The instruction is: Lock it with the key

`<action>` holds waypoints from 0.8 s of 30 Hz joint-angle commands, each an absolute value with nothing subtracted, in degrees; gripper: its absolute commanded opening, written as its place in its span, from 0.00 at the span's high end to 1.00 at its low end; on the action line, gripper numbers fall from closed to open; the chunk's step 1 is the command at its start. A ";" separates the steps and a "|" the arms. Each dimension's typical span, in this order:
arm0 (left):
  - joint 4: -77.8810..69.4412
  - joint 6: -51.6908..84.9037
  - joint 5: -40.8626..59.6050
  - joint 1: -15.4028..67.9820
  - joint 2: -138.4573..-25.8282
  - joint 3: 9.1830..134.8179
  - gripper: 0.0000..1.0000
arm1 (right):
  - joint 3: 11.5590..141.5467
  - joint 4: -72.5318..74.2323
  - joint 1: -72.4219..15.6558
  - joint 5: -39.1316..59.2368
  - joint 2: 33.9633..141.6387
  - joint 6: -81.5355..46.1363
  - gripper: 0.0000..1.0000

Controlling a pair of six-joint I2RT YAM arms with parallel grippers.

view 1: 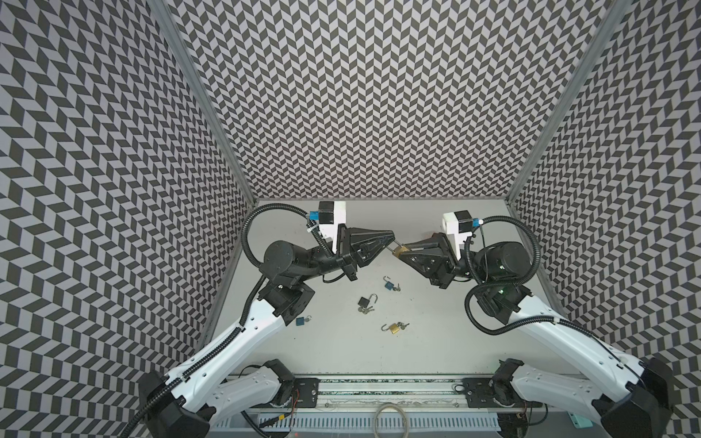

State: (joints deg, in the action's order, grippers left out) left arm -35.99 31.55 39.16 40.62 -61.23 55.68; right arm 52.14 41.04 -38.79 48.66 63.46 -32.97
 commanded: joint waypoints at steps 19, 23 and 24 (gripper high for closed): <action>-36.23 37.71 45.93 33.90 -58.12 49.53 1.00 | 47.60 41.58 -39.90 40.90 57.40 -32.07 1.00; -35.29 37.53 46.51 33.75 -57.81 51.14 1.00 | 46.98 40.81 -39.90 41.15 57.22 -31.58 1.00; -35.17 37.45 46.45 33.75 -57.68 51.22 1.00 | 46.91 40.50 -39.90 41.14 57.22 -31.39 1.00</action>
State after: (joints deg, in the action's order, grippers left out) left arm -38.11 37.47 44.42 34.50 -58.59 49.74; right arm 46.54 35.97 -39.70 43.00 59.57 -32.23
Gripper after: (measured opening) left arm 0.048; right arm 0.130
